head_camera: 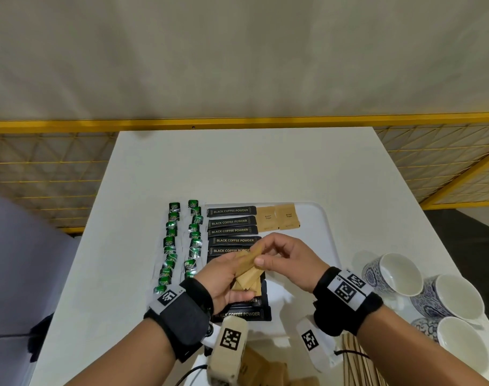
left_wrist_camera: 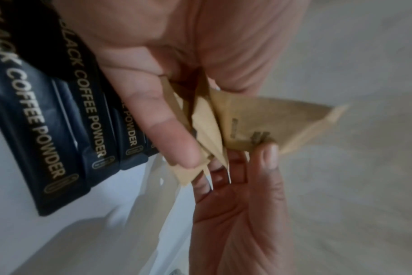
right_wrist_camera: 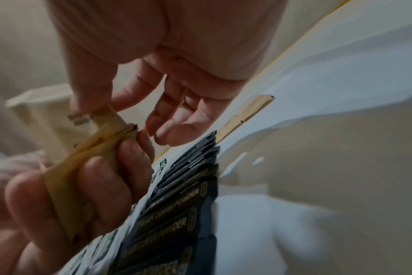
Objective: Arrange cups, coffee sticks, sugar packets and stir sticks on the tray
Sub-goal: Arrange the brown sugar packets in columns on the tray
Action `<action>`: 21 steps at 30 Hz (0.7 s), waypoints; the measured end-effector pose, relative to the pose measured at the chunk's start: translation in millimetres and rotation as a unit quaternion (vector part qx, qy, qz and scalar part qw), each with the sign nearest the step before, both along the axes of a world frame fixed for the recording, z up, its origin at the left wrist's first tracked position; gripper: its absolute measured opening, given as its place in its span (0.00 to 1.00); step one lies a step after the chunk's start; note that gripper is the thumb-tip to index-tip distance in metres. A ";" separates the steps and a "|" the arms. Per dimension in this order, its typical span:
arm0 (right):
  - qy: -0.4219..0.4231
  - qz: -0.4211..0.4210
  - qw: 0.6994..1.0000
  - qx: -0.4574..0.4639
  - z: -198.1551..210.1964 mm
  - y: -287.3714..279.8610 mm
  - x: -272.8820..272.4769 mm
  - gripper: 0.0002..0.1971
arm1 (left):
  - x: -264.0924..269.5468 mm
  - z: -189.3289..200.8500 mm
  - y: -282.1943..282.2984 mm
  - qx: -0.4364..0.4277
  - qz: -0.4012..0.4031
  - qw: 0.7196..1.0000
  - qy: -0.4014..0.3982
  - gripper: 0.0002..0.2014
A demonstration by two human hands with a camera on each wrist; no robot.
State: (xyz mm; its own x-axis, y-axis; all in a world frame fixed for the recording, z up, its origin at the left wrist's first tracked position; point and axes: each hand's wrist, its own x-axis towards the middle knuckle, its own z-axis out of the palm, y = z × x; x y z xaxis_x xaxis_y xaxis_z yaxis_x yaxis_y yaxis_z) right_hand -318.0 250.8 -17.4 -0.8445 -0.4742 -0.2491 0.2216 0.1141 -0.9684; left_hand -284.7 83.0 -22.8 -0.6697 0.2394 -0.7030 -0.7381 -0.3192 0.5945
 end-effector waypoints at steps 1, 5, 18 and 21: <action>0.002 -0.001 1.000 0.008 0.2 -0.7 -0.7 0.08 | 0.6 -0.2 1.2 -0.003 -0.004 1.000 0.004 0.19; -0.046 -0.148 0.986 0.064 5.6 4.4 -15.9 0.06 | 0.4 -1.2 -0.7 -0.029 0.041 0.999 -0.002 0.15; -0.090 -0.221 0.947 0.216 -25.7 7.9 -40.0 0.07 | -3.1 -2.1 -10.9 -0.058 0.072 0.996 -0.002 0.11; -0.052 -0.209 0.941 0.260 -32.0 8.6 -38.0 0.06 | -3.2 -3.1 -10.4 -0.055 0.075 0.996 -0.010 0.11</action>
